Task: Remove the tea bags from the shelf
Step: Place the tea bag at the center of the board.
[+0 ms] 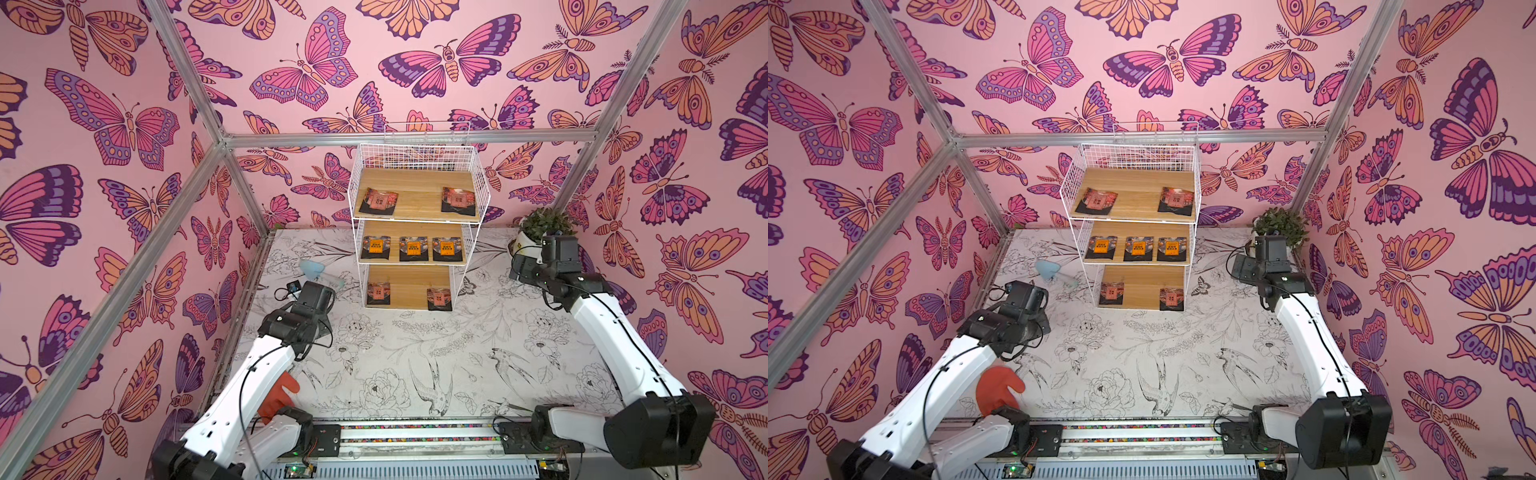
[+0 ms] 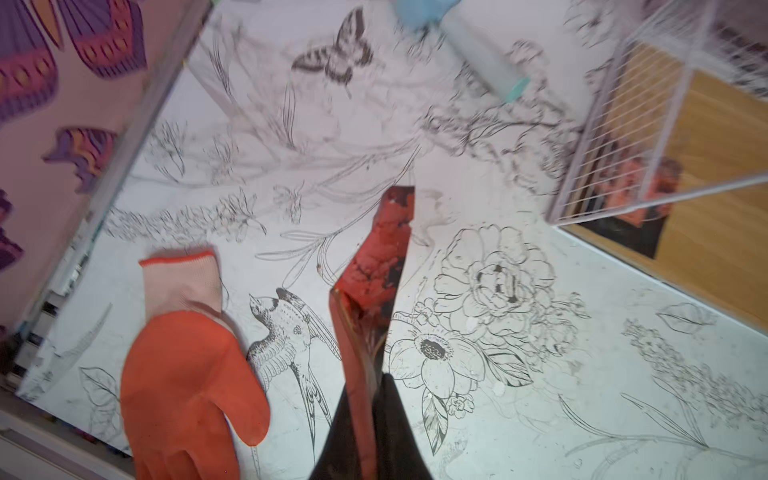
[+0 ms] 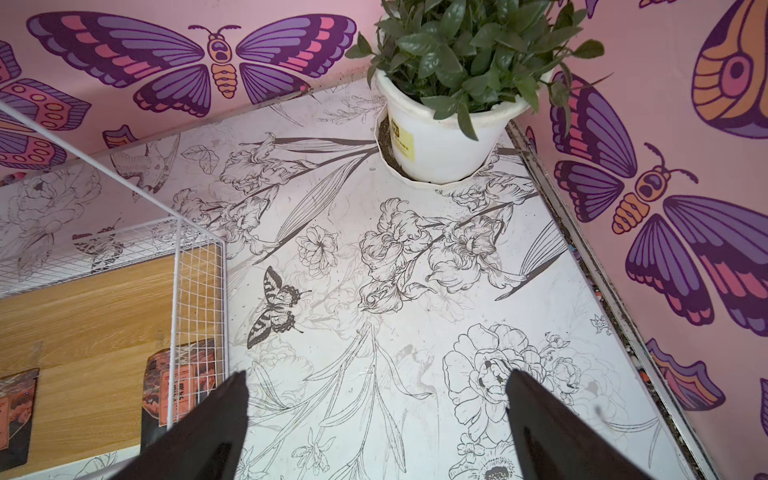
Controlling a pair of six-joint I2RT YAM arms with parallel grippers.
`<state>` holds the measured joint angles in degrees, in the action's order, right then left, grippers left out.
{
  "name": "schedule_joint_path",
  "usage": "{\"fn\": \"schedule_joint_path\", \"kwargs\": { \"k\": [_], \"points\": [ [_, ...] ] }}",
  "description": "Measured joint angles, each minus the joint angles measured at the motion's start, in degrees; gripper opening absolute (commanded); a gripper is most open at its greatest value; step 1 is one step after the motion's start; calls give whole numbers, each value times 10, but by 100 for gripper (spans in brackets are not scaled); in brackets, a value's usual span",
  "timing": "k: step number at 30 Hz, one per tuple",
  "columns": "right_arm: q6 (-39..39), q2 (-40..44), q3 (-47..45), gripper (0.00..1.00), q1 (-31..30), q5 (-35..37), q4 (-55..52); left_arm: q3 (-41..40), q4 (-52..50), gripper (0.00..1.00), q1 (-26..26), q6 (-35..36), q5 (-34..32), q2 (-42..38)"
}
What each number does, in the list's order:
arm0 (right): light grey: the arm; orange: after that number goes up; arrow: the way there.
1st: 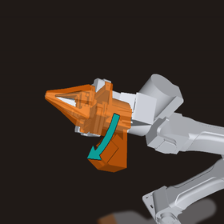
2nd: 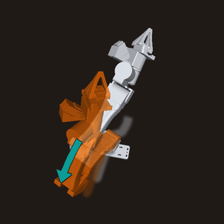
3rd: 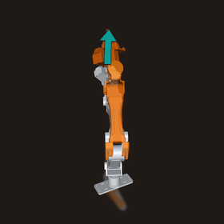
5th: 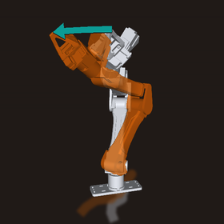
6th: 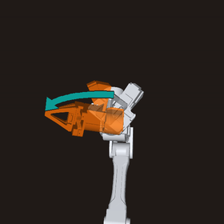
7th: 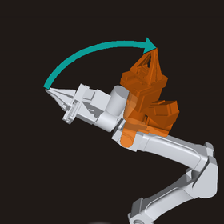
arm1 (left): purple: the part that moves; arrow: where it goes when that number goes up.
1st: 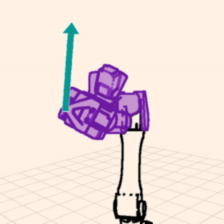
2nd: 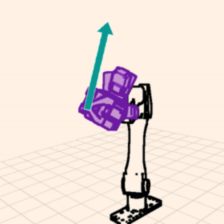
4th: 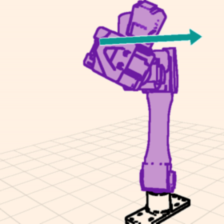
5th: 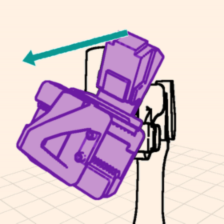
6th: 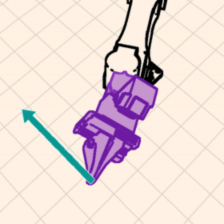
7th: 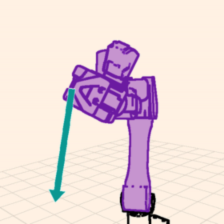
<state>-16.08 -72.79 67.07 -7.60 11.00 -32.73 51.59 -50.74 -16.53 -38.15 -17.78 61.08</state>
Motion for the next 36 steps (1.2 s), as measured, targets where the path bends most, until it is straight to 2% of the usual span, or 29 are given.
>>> {"fn": "schedule_joint_path", "kwargs": {
  "k": [3, 8, 12, 13, 16, 18, 23, 32, 36],
  "points": [
    [1, -6, 6, 99, 0, 0, 0, -12, 44, 0, 27, 6, 32, 59],
    [1, -9, 15, 99, 0, 0, 0, 7, 92, 0, 38, 33, 37, 183],
    [3, -13, 22, 99, 0, 1, -1, 18, 117, 0, 46, 54, 37, 253],
    [5, -14, 23, 99, 0, 1, -2, 18, 122, 4, 50, 59, 37, 264],
    [10, -15, 30, 99, 0, 4, -5, 19, 133, 37, 59, 68, 40, 286],
    [11, -15, 36, 99, 0, 5, -8, 21, 135, 51, 62, 74, 45, 290],
    [11, -15, 51, 99, 0, 14, -17, 29, 139, 67, 62, 81, 51, 281],
    [14, 23, 93, 99, -4, 37, -54, 37, 132, 75, 62, 83, 64, 208],
    [25, 55, 136, 99, -41, 62, -79, 42, 130, 76, 62, 83, 64, 170]
  ]
}}
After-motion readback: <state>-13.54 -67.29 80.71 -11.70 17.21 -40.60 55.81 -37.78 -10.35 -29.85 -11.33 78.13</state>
